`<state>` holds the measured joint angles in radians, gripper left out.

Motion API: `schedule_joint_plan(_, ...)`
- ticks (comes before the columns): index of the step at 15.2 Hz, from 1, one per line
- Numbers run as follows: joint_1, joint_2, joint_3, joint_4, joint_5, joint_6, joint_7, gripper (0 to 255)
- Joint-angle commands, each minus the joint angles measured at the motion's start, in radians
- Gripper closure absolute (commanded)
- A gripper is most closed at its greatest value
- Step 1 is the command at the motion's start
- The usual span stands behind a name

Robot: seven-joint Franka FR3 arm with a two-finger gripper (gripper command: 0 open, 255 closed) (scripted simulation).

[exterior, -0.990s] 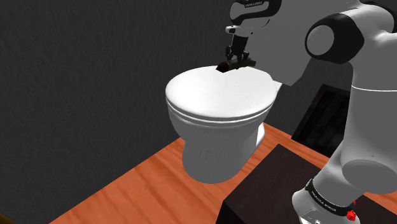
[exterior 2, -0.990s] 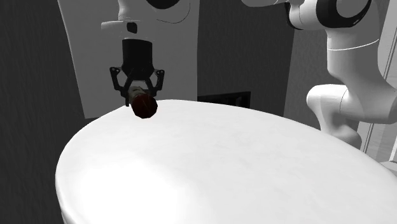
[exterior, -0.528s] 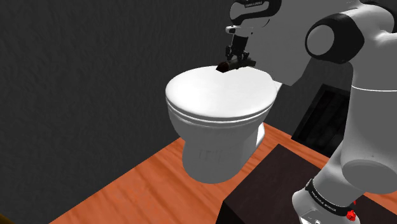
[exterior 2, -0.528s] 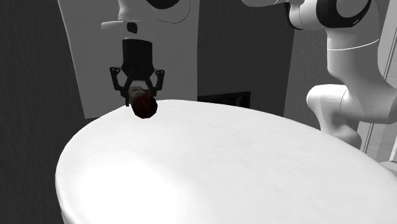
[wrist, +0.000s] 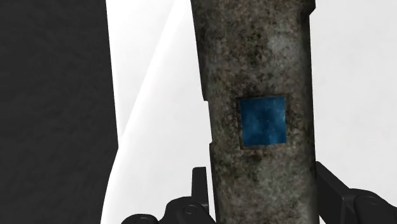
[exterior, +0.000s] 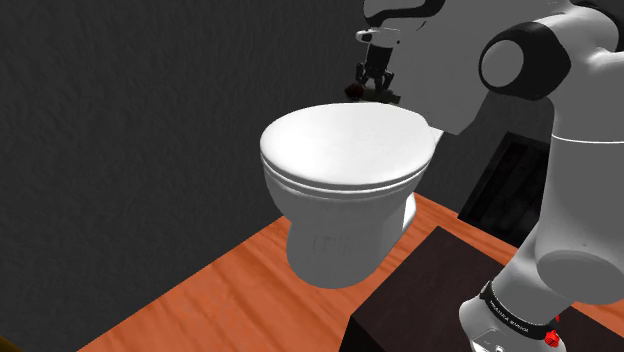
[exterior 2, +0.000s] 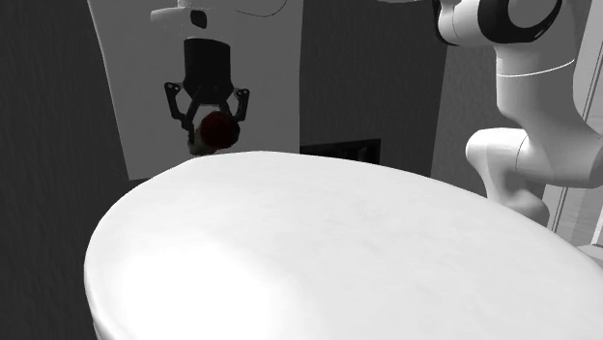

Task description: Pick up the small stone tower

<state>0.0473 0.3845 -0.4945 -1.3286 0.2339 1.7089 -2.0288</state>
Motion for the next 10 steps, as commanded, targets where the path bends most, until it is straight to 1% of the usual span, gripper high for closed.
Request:
schedule_joint_plan(1, -0.006, 0.004, -0.001, 0.033, 0.002, -0.029, 0.001, 255)
schedule_joint_plan(8, -0.033, 0.034, -0.001, 0.175, 0.014, -0.141, 0.007, 255)
schedule_joint_plan(10, -0.033, 0.035, 0.0, 0.178, 0.015, -0.143, 0.007, 255)
